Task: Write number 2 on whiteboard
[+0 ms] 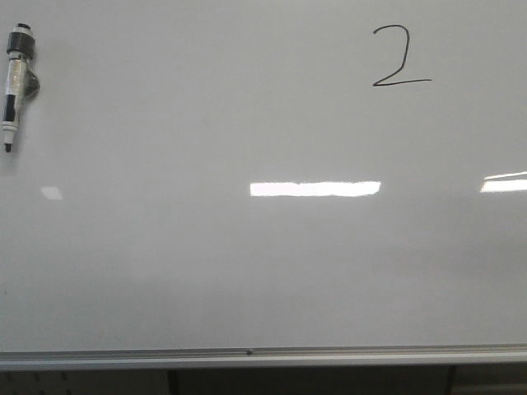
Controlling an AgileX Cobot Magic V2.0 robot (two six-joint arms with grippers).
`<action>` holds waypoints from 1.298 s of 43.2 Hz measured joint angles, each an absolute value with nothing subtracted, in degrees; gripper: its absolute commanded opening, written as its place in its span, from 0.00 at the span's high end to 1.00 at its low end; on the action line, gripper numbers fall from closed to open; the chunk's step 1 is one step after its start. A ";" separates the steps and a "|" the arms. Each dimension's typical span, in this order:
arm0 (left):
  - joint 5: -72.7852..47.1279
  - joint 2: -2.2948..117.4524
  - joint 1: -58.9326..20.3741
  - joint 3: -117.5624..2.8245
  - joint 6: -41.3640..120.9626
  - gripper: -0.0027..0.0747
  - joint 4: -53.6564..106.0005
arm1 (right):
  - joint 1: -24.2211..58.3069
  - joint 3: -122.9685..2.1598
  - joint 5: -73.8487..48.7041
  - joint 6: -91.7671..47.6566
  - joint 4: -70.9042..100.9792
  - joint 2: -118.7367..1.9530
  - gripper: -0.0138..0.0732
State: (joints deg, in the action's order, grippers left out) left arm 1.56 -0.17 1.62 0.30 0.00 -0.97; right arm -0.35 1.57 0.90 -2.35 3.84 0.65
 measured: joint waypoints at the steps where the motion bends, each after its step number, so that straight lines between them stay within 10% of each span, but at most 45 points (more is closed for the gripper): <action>1: 1.56 -0.17 1.62 0.30 0.00 0.99 -0.97 | -0.35 1.57 0.90 -2.35 3.84 0.65 0.92; 56: 1.56 -0.17 1.62 0.30 0.00 0.99 -0.97 | -0.35 1.57 3.13 -2.26 3.33 0.65 0.92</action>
State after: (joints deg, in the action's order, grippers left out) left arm 1.56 -0.17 1.62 0.30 0.00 -0.97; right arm -0.35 1.57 3.13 -2.26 3.33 0.65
